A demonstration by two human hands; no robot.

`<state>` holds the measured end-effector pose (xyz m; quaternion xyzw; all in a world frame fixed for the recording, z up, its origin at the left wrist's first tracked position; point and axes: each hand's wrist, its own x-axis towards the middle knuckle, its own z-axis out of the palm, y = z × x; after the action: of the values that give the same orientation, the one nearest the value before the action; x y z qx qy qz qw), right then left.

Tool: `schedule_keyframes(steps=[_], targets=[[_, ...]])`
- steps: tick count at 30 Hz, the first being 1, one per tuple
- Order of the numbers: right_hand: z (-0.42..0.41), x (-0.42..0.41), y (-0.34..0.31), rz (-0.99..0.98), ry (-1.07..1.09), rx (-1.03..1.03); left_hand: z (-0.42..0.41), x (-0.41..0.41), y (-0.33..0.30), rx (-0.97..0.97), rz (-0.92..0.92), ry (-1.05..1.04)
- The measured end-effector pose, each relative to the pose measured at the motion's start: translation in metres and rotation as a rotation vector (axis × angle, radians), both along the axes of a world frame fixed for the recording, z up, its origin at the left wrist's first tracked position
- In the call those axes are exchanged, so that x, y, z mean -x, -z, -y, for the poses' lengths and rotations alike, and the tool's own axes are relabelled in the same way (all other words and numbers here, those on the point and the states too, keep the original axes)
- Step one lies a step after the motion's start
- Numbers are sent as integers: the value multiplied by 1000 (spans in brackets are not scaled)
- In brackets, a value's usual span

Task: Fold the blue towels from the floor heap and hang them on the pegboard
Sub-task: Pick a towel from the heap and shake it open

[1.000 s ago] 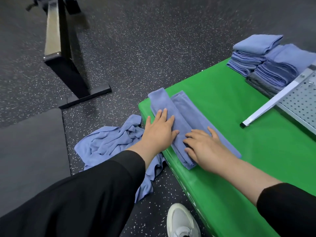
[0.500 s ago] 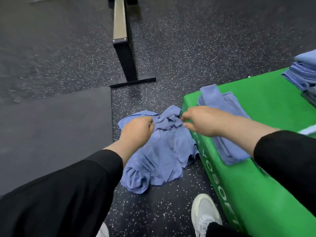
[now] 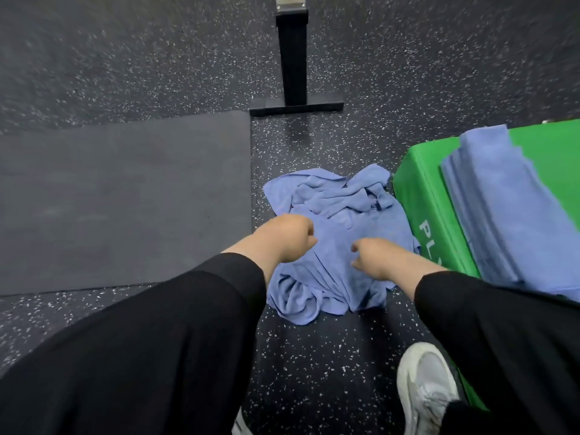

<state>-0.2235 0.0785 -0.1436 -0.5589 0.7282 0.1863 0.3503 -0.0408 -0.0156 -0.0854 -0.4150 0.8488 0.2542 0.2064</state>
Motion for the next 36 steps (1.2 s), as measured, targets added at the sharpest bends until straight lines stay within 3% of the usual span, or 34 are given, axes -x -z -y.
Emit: schedule_keyframes(steps=[4, 9, 17, 21, 26, 29, 36], targets=[[-18, 2, 43, 45, 266, 94, -6, 7, 2, -99, 51, 68], [-12, 7, 69, 238, 550, 126, -9, 14, 1, -127, 79, 74], [-3, 2, 77, 162, 604, 213, -8, 18, 4, -149, 131, 98], [1, 6, 59, 19, 502, 323, -8, 21, 1, -143, 133, 101], [7, 16, 18, -24, 370, 385, -12, 18, -12, -82, 99, 87], [20, 14, -26, 146, 487, 510, -13, 15, -31, -16, 35, 33], [31, 11, -171, 369, 593, 779, -34, 14, -135, 110, -400, -362]])
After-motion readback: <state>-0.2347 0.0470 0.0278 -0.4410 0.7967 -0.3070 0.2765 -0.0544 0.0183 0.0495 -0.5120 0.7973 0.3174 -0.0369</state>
